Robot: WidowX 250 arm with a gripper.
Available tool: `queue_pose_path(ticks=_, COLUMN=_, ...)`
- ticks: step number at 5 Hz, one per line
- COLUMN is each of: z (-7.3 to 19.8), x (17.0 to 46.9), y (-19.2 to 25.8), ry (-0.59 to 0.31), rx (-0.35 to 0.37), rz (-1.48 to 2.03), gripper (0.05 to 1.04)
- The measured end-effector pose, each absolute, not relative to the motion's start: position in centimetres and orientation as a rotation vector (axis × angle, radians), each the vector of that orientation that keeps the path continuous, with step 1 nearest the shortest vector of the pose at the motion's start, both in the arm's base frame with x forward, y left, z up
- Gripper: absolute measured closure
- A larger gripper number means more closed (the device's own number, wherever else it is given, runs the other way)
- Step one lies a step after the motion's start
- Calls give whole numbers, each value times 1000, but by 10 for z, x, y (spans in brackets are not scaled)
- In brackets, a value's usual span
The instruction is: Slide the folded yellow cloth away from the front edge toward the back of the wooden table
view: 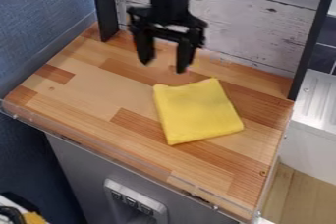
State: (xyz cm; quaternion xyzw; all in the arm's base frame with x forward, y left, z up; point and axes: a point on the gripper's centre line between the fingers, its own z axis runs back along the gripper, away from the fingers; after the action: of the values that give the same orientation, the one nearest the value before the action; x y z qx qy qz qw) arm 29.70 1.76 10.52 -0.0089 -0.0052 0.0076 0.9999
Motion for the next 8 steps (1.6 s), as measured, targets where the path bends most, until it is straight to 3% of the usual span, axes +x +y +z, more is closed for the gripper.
queue_pose_path(ticks=3, z=136, x=263, y=65, ry=-32, rx=-11, rz=-6, gripper=85)
queue_pose_path(ticks=8, z=133, x=247, y=91, ry=-12, rx=11, rz=-23, gripper=87)
